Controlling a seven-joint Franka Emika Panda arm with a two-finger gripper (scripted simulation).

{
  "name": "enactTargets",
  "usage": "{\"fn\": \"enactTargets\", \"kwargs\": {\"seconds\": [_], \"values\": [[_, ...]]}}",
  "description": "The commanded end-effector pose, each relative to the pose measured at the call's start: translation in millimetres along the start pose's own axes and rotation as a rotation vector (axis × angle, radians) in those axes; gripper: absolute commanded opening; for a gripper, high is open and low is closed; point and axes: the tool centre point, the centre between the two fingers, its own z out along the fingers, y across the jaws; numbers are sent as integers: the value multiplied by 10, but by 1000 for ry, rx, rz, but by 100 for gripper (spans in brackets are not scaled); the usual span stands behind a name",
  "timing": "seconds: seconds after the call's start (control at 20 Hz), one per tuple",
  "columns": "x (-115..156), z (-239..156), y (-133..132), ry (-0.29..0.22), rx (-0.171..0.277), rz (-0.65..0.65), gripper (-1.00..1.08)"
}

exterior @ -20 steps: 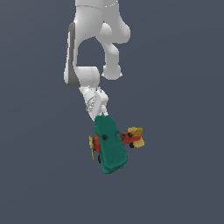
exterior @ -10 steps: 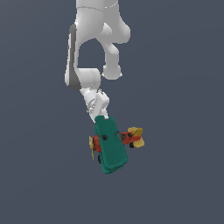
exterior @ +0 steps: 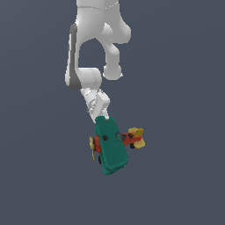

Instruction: Pick up the object and move it to a goal position.

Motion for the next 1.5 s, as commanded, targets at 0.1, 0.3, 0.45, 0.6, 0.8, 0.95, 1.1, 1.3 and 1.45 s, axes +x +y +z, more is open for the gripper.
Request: {"fn": "enactTargets", "kwargs": {"seconds": [0.1,0.3,0.45,0.6,0.8,0.95,1.1,1.3,1.45], "values": [[-9,-5,-97,0,1,0,-100],[-29,-16,-253,0,1,1,-100],[-48,-28,-410,0,1,3,-100],[-71,-41,-593,0,1,5,-100],[-102,-60,-864,0,0,8,-100],[-124,-72,-1057,0,-1,10,-100],[-143,-82,-1225,0,-2,12,-100],[-164,-92,-1407,-1,-4,14,-100],[-176,-97,-1505,-1,-5,15,-100]]}}
